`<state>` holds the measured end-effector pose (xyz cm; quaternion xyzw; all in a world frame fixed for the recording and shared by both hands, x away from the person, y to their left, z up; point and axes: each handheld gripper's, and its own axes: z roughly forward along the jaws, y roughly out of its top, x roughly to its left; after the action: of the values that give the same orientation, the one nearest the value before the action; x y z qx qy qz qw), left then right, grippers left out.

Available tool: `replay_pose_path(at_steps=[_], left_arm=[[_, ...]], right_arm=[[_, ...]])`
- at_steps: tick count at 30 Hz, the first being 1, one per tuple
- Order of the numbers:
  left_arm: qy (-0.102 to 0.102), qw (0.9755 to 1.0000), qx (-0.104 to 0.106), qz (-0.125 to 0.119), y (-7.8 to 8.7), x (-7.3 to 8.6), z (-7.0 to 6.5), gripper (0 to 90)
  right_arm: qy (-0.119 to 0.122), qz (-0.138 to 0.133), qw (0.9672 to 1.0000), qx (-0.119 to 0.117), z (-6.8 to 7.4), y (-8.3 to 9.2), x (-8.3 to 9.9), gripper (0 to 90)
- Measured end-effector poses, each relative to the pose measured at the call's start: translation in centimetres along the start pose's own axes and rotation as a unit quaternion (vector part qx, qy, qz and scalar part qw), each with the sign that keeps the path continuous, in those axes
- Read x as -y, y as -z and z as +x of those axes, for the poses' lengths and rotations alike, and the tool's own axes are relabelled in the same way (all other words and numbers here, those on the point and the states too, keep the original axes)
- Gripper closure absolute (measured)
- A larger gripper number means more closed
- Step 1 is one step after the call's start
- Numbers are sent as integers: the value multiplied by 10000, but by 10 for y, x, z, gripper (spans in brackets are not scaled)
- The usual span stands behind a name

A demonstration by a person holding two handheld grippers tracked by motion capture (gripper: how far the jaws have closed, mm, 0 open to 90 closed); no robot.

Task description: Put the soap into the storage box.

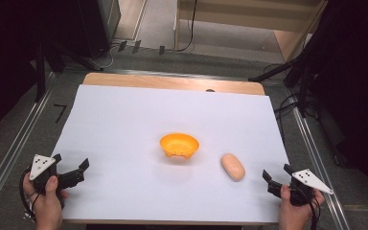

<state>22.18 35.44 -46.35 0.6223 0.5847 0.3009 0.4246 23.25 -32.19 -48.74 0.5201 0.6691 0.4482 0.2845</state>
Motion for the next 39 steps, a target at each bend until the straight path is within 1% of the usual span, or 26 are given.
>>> replay_pose_path(at_steps=[1, 2, 3, 4, 6, 8, 9, 10, 11, 13, 14, 16, 18, 20, 21, 22, 24, 25, 26, 27, 28, 30, 32, 35, 37, 39], left_arm=[[6, 10000, 9, -2, 0, 0, 0, 0], [10, 10000, 12, -12, 0, 0, 0, 0], [16, 10000, 9, -17, 0, 0, 1, 0], [27, 10000, 3, -5, 0, 0, 1, 0], [19, 10000, -5, 6, 0, 0, 0, 0], [-2, 10000, -12, 22, 0, 0, 0, 0], [-10, 10000, -15, 20, -1, 0, 0, 0], [-18, 10000, -20, 22, -1, 0, -1, 0], [-40, 10000, -33, 32, -1, 0, -1, 0], [-53, 10000, -35, 34, -1, 0, -1, 0], [-60, 10000, -39, 36, -1, 0, -1, 0], [-76, 9999, -48, 45, -1, 0, -2, 0], [-88, 9999, -57, 49, -1, 0, -2, 1], [-79, 9999, -43, 45, -1, 0, -2, 0], [-72, 10000, -46, 41, -1, 0, -2, 1], [-73, 10000, -46, 36, -1, 0, -2, 0], [-81, 9999, -65, 24, -1, 0, -2, 0], [-88, 9999, -76, 19, -1, 0, -2, 1], [-88, 9999, -85, 12, -1, 0, -2, 0], [-97, 9999, -84, 12, 0, 0, -2, 0], [-90, 9999, -90, 5, 0, 0, -2, 0], [-91, 9999, -99, 2, 0, 0, -3, 1], [-127, 9999, -109, 2, 0, 0, -3, 1], [-145, 9998, -132, 4, 0, 0, -4, 0], [-157, 9998, -135, 8, 0, 0, -4, 1], [-170, 9998, -133, 5, 0, 0, -4, 1]], right_arm=[[2, -3, 10000, -13, 0, 0, 0, 145], [35, -82, 9999, 80, 1, 1, 1, 156], [51, -171, 9995, 264, 2, 3, 1, 165], [52, -185, 9992, 352, 3, 3, 1, 166], [88, -158, 9993, 336, 4, 3, 0, 181], [122, -72, 9994, 309, 5, 4, -2, 179], [125, -37, 9996, 237, 4, 5, -4, 174], [77, 19, 9998, 178, 4, 5, -6, 163], [64, 137, 9998, 124, 3, 6, -8, 159], [145, 349, 9992, 96, 4, 6, -14, 162], [200, 531, 9983, 114, 5, 4, -17, 162], [365, 838, 9957, 109, 6, 2, -22, 163], [477, 1143, 9922, 113, 8, -1, -26, 163], [449, 1357, 9897, 14, 10, -3, -29, 164], [401, 1508, 9878, 8, 11, -4, -31, 164], [404, 1579, 9866, -33, 12, -5, -32, 165], [399, 1858, 9817, -73, 14, -8, -36, 165], [422, 1921, 9804, -86, 15, -9, -38, 166], [441, 2034, 9780, -130, 16, -10, -40, 170], [449, 2159, 9753, -118, 17, -11, -42, 170], [474, 2245, 9733, -94, 19, -12, -44, 170], [499, 2436, 9685, -124, 21, -13, -48, 170], [542, 2580, 9645, -160, 23, -15, -52, 170], [555, 2717, 9606, -181, 25, -16, -58, 170], [610, 2875, 9557, -182, 27, -18, -61, 170], [616, 2960, 9530, -205, 29, -19, -64, 169]])
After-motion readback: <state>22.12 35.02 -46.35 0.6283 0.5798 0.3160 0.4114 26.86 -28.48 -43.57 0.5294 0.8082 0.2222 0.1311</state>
